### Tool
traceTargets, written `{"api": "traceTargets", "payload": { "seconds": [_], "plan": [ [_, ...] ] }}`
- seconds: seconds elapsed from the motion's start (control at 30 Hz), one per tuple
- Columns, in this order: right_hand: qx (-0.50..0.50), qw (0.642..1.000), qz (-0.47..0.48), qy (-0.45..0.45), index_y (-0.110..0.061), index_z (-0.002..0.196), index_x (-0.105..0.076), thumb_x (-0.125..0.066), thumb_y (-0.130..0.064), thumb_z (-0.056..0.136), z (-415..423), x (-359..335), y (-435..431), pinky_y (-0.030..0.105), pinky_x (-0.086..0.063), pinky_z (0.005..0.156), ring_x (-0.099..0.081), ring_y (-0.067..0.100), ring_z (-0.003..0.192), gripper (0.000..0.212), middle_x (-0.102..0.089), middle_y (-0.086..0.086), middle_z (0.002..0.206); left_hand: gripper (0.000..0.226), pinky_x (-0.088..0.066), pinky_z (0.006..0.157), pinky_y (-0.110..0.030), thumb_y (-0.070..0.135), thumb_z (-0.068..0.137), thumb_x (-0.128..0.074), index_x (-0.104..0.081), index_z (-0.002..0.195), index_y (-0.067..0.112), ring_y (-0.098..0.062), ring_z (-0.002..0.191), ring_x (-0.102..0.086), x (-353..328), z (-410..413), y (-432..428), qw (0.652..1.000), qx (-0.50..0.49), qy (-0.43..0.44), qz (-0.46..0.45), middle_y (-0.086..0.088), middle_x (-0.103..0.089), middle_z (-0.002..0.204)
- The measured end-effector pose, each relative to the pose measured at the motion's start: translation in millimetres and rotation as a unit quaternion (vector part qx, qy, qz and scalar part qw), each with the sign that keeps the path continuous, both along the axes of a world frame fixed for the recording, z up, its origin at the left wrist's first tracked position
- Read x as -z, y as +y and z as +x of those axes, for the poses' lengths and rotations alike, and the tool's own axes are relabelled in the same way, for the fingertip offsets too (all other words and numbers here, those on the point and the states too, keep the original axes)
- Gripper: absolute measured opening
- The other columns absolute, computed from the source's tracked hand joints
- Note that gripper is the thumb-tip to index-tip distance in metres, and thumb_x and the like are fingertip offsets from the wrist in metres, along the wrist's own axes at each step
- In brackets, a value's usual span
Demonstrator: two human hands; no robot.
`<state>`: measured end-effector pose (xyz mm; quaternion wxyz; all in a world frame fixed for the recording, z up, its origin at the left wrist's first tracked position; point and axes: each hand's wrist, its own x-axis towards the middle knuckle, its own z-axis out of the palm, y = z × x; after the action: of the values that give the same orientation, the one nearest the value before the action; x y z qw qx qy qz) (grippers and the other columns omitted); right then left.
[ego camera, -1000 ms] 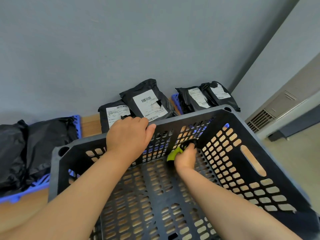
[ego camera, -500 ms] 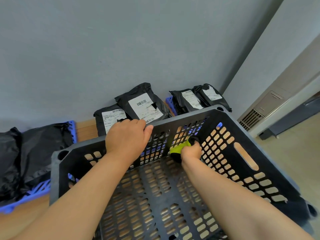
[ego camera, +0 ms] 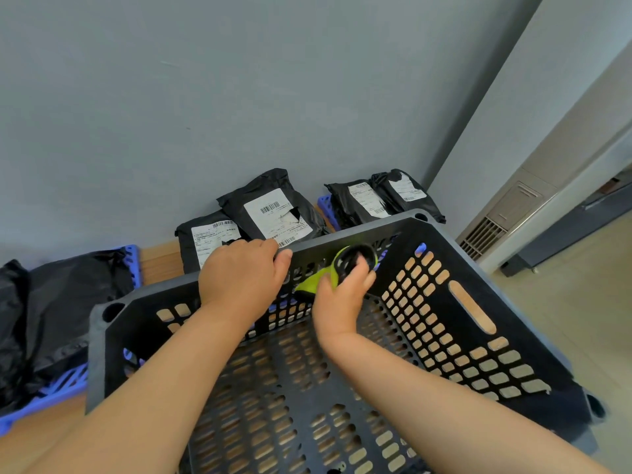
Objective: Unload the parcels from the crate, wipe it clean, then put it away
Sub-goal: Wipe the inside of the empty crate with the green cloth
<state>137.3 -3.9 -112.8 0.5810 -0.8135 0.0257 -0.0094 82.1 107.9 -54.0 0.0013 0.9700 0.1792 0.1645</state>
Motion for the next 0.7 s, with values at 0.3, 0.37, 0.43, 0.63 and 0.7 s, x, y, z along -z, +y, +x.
{"api": "traceTargets", "payload": {
  "seconds": [0.3,0.37,0.43,0.63,0.7],
  "plan": [
    [0.062,0.985,-0.066,0.146,-0.001,0.141,-0.027,-0.051,0.0,0.092,32,24,-13,0.035,-0.035,0.1,-0.043,0.038,0.122,0.055,-0.027,0.018,0.141,0.048,-0.019,0.048,-0.029,0.046,0.097,-0.022,-0.059,0.081,0.021,-0.015,0.062,-0.047,1,0,1,1.0,0.006,-0.008,0.003,0.005,-0.059,0.07],
    [0.068,0.986,-0.08,0.127,0.0,0.142,-0.027,-0.05,0.0,0.093,44,23,-22,0.035,-0.035,0.102,-0.043,0.037,0.123,0.054,-0.026,0.019,0.142,0.048,-0.022,0.05,-0.029,0.047,0.096,-0.021,-0.059,0.081,0.021,-0.015,0.062,-0.048,3,0,1,1.0,0.007,-0.011,0.003,0.005,-0.058,0.07],
    [0.072,0.989,-0.086,0.095,-0.002,0.143,-0.027,-0.049,0.003,0.092,52,21,-28,0.032,-0.035,0.102,-0.043,0.034,0.124,0.056,-0.026,0.018,0.143,0.048,-0.023,0.05,-0.029,0.047,0.096,-0.02,-0.058,0.08,0.021,-0.015,0.063,-0.049,4,1,2,1.0,0.008,-0.015,0.0,0.005,-0.058,0.07],
    [0.084,0.994,-0.071,-0.024,-0.009,0.145,-0.029,-0.047,0.011,0.089,55,2,-33,0.013,-0.022,0.097,-0.029,0.021,0.138,0.062,-0.019,0.008,0.15,0.047,-0.022,0.048,-0.027,0.045,0.095,-0.026,-0.058,0.072,0.021,-0.015,0.054,-0.048,7,2,3,1.0,0.016,-0.024,0.009,0.005,-0.054,0.06],
    [0.089,0.992,-0.065,-0.057,-0.008,0.144,-0.03,-0.049,0.012,0.088,57,-6,-34,0.013,-0.018,0.099,-0.024,0.02,0.14,0.063,-0.017,0.007,0.152,0.045,-0.023,0.048,-0.026,0.045,0.095,-0.028,-0.058,0.071,0.021,-0.015,0.053,-0.048,7,2,4,0.999,0.018,-0.025,0.009,0.006,-0.053,0.058]
  ]
}}
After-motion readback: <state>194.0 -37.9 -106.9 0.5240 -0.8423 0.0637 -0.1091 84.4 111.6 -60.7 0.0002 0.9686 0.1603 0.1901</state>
